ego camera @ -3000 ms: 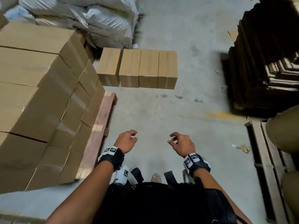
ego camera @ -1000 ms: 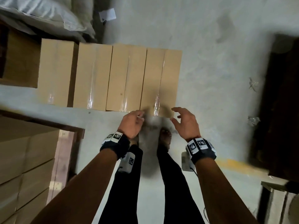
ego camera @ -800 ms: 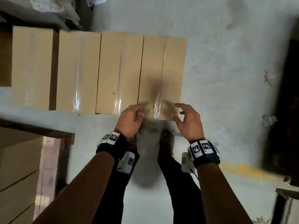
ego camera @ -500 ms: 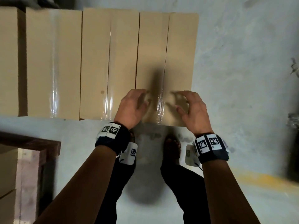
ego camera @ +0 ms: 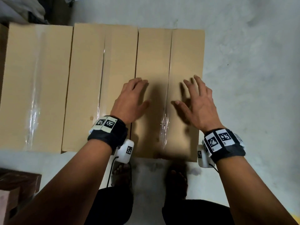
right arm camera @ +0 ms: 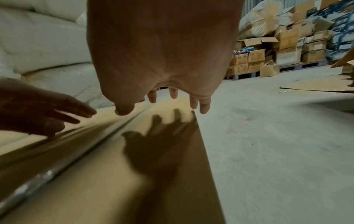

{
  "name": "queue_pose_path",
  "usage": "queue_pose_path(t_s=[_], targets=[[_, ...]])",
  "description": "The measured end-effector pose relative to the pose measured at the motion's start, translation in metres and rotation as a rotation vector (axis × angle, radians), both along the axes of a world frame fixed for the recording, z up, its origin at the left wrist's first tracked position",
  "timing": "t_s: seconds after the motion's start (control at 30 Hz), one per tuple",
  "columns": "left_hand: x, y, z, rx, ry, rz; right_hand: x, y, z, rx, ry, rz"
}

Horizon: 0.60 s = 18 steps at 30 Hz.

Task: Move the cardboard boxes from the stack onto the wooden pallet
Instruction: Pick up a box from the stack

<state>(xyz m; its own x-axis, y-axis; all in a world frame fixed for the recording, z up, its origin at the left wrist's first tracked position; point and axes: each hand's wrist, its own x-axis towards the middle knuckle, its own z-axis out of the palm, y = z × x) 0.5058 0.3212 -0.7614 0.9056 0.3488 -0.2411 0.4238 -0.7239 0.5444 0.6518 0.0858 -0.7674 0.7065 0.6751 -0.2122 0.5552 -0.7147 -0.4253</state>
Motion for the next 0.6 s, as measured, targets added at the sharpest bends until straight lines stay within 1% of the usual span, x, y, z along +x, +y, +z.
queue_pose_path(t_s=[0.1,0.23,0.3,0.4,0.5,0.6], targets=[[0.01,0.003,-0.014,0.048,0.022,-0.039,0.004,0.005,-0.02,-0.06,-0.046,0.002],[0.022,0.007,-0.027,0.102,0.025,-0.036,-0.005,0.001,-0.05,-0.11,-0.026,-0.041],[0.024,0.002,-0.034,0.12,0.048,-0.048,-0.006,-0.003,-0.056,-0.113,-0.04,-0.053],[0.022,-0.006,-0.037,0.122,0.067,-0.063,-0.001,-0.013,-0.055,-0.113,-0.015,-0.064],[0.019,-0.014,-0.035,0.07,0.01,-0.061,0.007,-0.027,-0.053,-0.096,0.017,-0.078],[0.016,-0.027,-0.034,-0.09,-0.056,-0.029,0.012,-0.035,-0.051,-0.059,0.052,-0.086]])
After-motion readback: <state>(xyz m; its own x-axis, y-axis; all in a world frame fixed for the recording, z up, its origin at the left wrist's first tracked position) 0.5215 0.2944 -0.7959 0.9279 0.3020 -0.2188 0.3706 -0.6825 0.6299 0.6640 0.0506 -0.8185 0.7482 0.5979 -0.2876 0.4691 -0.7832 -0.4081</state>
